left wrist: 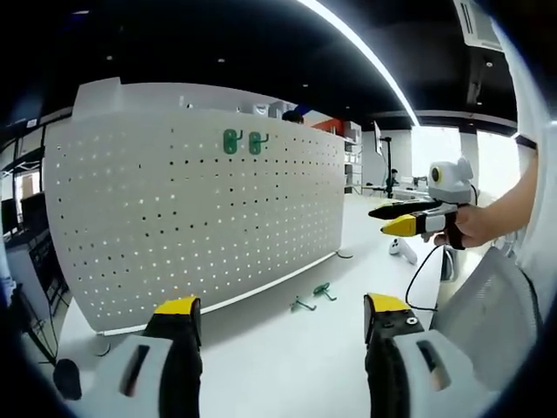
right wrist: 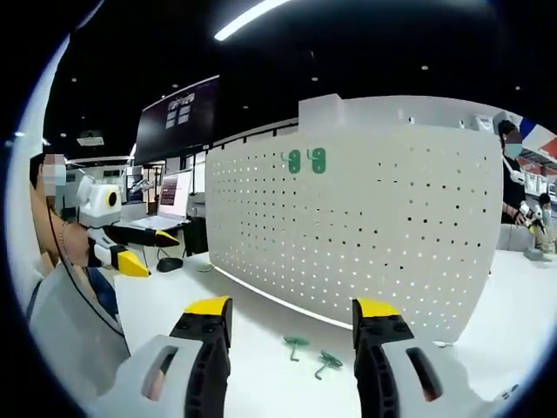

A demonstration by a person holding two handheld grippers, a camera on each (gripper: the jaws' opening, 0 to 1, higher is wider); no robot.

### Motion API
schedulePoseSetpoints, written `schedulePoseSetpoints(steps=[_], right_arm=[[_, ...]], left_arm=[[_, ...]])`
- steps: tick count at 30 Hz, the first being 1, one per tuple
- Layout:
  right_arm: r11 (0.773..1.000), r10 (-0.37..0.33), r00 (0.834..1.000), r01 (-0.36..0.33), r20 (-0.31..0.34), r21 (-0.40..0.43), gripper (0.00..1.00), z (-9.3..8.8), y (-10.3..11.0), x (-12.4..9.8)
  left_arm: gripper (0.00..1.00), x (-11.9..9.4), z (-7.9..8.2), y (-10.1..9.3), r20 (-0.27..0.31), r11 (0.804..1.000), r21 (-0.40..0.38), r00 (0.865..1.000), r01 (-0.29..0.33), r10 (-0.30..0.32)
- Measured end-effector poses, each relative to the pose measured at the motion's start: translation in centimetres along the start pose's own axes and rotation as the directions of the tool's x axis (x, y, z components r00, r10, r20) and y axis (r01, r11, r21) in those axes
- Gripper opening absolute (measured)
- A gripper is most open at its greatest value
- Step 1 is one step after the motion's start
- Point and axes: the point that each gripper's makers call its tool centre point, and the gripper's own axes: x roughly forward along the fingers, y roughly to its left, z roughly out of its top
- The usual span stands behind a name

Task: Insert the hook assembly into the mounting plate slot until the hook locks in place.

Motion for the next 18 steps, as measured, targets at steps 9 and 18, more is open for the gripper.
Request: schedulePoseSetpoints(steps=[9, 18], right_arm=[[1.0, 0.014, 1.0, -0.014, -0.009, 0.008, 0.55, -0.6, 0.8, -0.5], [1.0, 0.01, 1.0, -0.01, -0.021, 0.009, 0.57, -1.3, 0.9, -0.9]], left_arm=[[0.78, -0.3, -0.4, 0.3, -0.009, 1.0, -0.002, 1.0, -0.006, 0.006], [0.78, -0.5, -0.9, 0.2, -0.02, 1.0, -0.007, 1.0, -0.004, 0.003]])
